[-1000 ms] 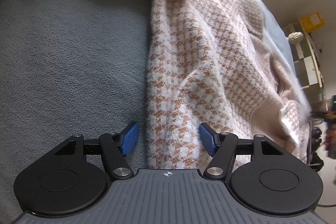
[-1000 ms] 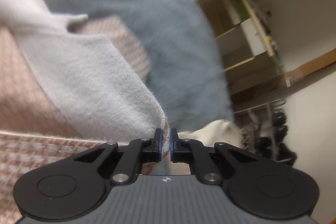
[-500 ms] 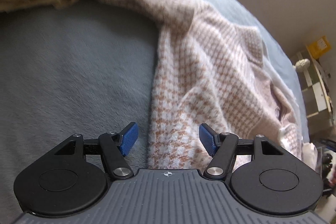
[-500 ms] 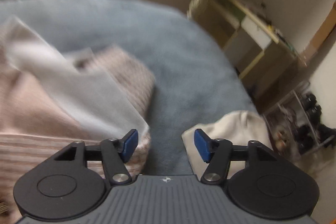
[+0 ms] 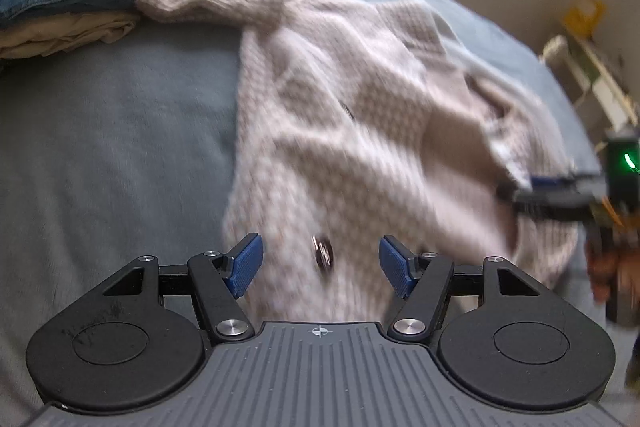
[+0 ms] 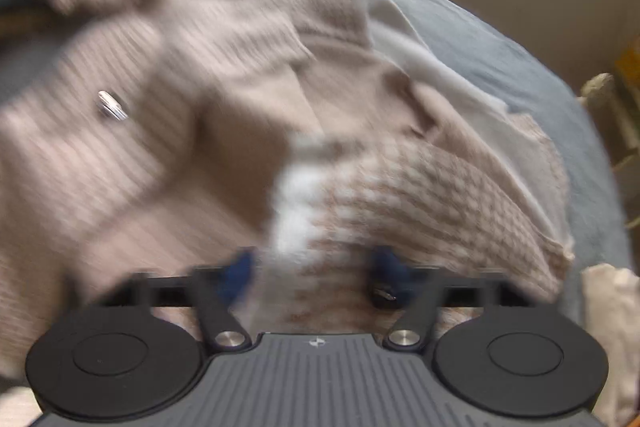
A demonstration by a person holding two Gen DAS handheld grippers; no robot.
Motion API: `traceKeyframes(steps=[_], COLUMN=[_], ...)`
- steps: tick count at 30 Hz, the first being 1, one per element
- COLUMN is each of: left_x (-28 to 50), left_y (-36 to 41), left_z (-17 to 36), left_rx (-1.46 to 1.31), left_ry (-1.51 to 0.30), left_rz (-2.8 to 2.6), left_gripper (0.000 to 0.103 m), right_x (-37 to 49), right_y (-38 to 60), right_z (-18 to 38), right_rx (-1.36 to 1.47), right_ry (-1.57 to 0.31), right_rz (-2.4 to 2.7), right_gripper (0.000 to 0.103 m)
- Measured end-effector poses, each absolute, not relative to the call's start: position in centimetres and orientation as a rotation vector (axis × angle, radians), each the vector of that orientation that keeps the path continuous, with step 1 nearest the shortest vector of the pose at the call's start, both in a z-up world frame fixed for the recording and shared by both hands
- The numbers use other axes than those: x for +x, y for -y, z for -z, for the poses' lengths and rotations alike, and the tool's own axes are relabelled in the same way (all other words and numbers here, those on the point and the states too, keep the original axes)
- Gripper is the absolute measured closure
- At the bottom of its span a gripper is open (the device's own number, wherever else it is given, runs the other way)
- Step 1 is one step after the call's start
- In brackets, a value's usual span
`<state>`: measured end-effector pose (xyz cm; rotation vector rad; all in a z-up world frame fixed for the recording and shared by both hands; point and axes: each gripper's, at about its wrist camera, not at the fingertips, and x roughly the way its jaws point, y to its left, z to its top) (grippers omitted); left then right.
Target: Fold clothes
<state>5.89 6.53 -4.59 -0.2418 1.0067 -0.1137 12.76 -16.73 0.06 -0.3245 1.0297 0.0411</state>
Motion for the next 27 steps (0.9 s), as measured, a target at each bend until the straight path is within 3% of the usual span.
traceKeyframes(steps=[1, 2, 9, 13, 15, 17, 18, 22, 25, 27], left_x=[5.4, 5.1, 4.2, 3.9, 3.7, 3.5, 3.3, 2.3, 1.9, 2.0], left_y=[-5.8, -5.3, -2.3, -2.0, -2.2, -2.4, -2.5, -3.0, -2.9, -2.3], left_z=[4.7, 4.8, 5.6, 6.1, 6.2, 6.1, 6.0, 5.1, 4.3, 4.0], left_rx=[-0.213, -0.186, -0.046, -0.059, -0.080, -0.093, -0.090, -0.071, -0.071, -0.068], left_ry=[-1.009, -1.011, -1.006, -1.023, -1.034, -1.041, -1.043, -1.034, -0.999, -0.979], left_rz=[0.116, 0.122, 0.177, 0.187, 0.183, 0.178, 0.175, 0.166, 0.185, 0.214], left_gripper=[0.039, 0.039, 0.038, 0.038, 0.038, 0.038, 0.038, 0.038, 0.038, 0.038], right_x=[12.5, 12.0, 5.2, 0.5, -0.9, -2.3, -3.2, -7.3, -6.5, -5.5], right_y=[18.1, 19.7, 31.8, 38.5, 41.1, 42.6, 43.1, 44.8, 43.4, 42.2], right_z=[-0.3, -1.3, -9.8, -8.8, -5.5, -2.4, -1.5, -1.4, -4.7, -7.0], right_rx=[-0.256, -0.192, 0.089, 0.232, 0.384, 0.494, 0.544, 0.769, 0.736, 0.691], right_ry=[-1.037, -1.027, -0.901, -0.950, -1.052, -1.139, -1.150, -1.012, -0.891, -0.822], right_rz=[-0.029, -0.012, 0.167, 0.297, 0.319, 0.399, 0.447, 0.585, 0.493, 0.419], right_gripper=[0.093, 0.095, 0.101, 0.101, 0.097, 0.076, 0.072, 0.070, 0.069, 0.061])
